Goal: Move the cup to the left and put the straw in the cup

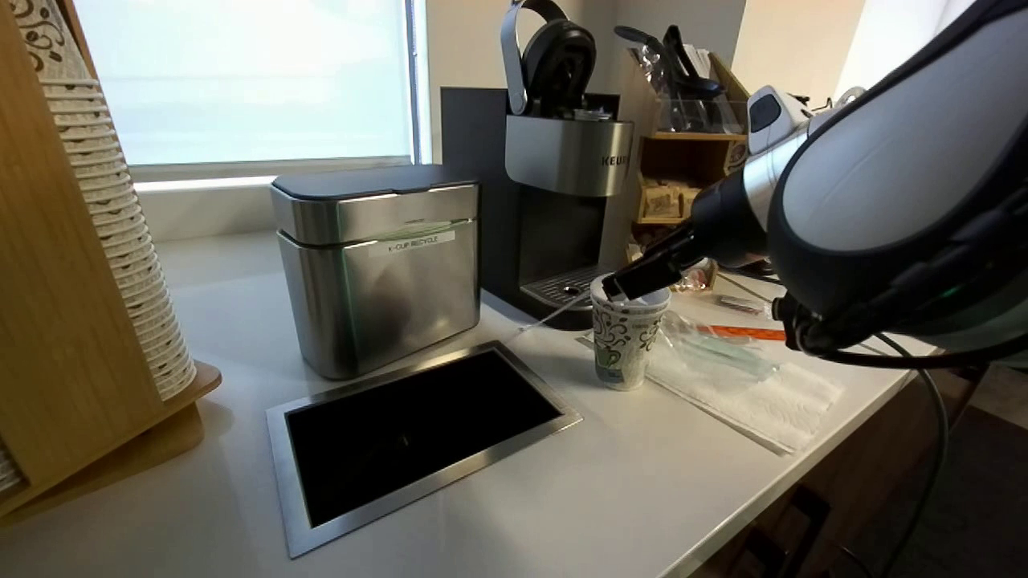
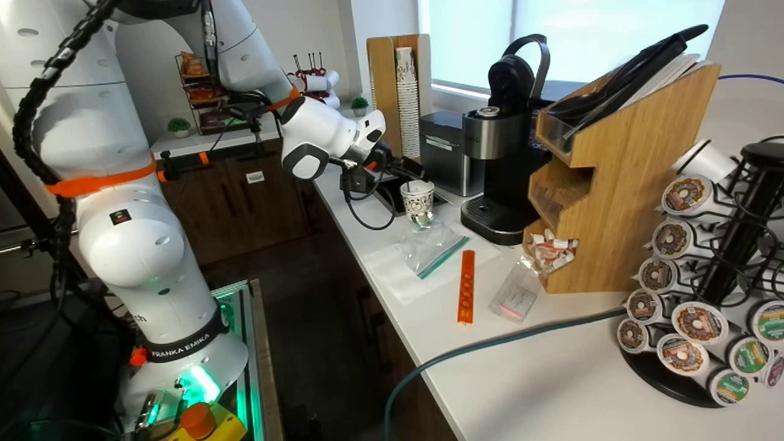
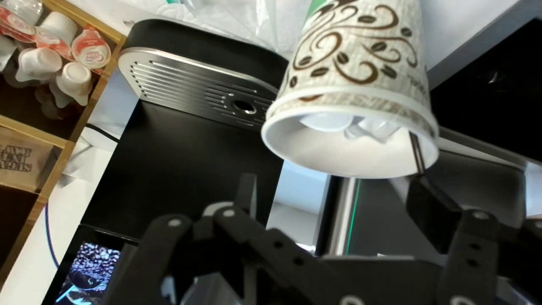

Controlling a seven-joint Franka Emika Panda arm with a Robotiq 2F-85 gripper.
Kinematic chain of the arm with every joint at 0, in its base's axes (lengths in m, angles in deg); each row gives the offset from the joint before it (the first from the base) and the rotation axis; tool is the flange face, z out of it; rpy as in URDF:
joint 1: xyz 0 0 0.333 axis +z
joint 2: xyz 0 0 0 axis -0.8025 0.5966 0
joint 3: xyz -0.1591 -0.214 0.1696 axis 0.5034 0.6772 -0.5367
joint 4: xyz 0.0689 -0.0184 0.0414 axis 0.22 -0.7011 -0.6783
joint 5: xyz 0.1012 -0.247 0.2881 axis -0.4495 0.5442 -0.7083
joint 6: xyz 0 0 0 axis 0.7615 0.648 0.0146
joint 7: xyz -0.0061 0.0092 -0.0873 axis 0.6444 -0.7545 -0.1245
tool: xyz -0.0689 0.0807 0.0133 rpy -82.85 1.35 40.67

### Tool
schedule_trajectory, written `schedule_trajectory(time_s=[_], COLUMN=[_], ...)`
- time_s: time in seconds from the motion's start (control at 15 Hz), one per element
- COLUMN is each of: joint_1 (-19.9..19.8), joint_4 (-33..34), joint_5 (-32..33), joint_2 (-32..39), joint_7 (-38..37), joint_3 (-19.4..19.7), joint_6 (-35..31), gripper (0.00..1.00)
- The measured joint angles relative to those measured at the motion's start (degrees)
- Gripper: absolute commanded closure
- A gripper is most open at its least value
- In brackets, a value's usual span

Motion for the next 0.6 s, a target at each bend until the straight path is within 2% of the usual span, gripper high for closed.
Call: schedule_trajectory(time_s=[0.27, 0.6], joint_1=[0.0, -0.1], joint_4=[0.7, 1.6], joint_5=[-0.2, -3.8], joint_2=[-0.1, -0.7], joint_7=[-0.1, -1.9], joint_3=[0.0, 0.1], joint_6=[0.0, 0.0], gripper=[0.00, 0.00])
